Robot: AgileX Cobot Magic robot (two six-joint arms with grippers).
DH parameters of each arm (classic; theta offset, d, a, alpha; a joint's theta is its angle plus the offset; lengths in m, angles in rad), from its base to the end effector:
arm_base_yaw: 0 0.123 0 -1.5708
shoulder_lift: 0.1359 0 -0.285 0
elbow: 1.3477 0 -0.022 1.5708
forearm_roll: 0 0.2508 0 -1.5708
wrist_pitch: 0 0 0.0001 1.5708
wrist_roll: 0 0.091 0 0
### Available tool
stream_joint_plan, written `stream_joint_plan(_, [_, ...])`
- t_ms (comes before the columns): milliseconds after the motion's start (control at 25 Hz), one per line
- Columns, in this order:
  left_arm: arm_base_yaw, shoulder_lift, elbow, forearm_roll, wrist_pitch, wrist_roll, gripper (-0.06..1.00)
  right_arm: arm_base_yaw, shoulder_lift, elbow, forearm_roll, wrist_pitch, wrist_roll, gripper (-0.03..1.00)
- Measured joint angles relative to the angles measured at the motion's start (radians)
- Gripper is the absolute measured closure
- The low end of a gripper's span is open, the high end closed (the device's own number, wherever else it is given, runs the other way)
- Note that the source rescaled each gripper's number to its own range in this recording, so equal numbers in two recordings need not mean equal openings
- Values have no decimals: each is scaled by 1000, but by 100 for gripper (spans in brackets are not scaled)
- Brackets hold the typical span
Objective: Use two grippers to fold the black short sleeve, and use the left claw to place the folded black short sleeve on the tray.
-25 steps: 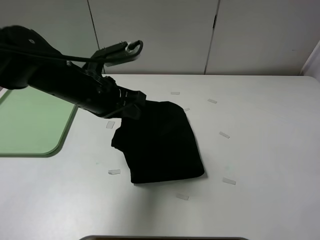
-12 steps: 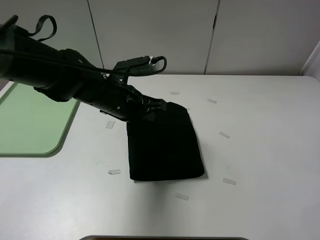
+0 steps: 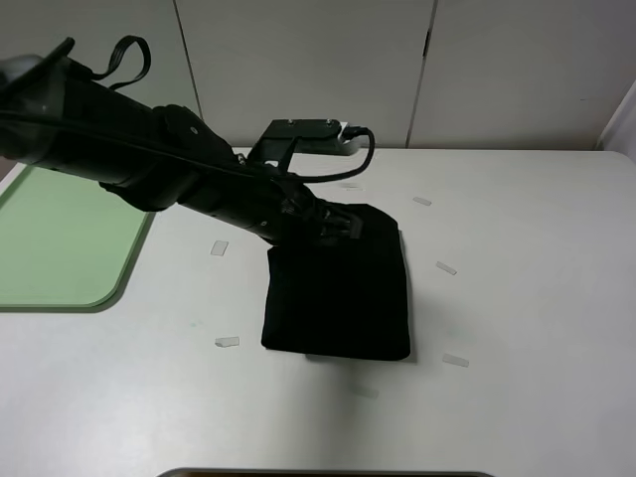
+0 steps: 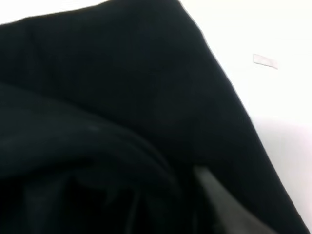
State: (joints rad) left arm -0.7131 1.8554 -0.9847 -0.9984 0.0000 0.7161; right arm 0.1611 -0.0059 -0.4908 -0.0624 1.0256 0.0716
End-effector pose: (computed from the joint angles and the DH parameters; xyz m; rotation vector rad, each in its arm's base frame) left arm 0.2828 -0.2447 0.1575 0.5145 2.3516 -0.4773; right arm -0.0025 -0.0053 0.2777 -0.0886 2.0098 0.0741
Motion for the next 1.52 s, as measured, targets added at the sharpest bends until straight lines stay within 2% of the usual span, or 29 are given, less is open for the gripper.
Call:
stream_joint_plan(160, [-32, 0, -15, -1, -12, 31, 52, 0, 0, 0, 0, 0, 0, -3])
stream_joint_plan(240, [-48, 1, -35, -1, -13, 59, 47, 0, 0, 0, 0, 0, 0, -3])
stream_joint_plan(600, [-91, 96, -190, -1, -17, 337, 45, 0, 0, 0, 0, 0, 0, -3])
stream_joint_plan(880, [-91, 240, -353, -3, 34, 376, 44, 0, 0, 0, 0, 0, 0, -3])
stream_joint_plan(960, [-90, 225, -363, -3, 33, 376, 44, 0, 0, 0, 0, 0, 0, -3])
stream_joint_plan(1120, [-69, 136, -356, -3, 31, 376, 43, 0, 0, 0, 0, 0, 0, -3])
stream_joint_plan(1240, [-39, 40, -312, 4, 13, 376, 33, 0, 0, 0, 0, 0, 0, -3])
stream_joint_plan(1280, [-39, 40, -312, 4, 13, 376, 33, 0, 0, 0, 0, 0, 0, -3])
stream_joint_plan(1440, [-5, -86, -175, 16, -67, 357, 5, 0, 0, 0, 0, 0, 0, -3])
stream_joint_plan(1480, [-5, -118, -126, 17, -102, 339, 1, 0, 0, 0, 0, 0, 0, -3])
stream_joint_plan(1520, [-5, -181, -21, 17, -162, 288, -3, 0, 0, 0, 0, 0, 0, -3])
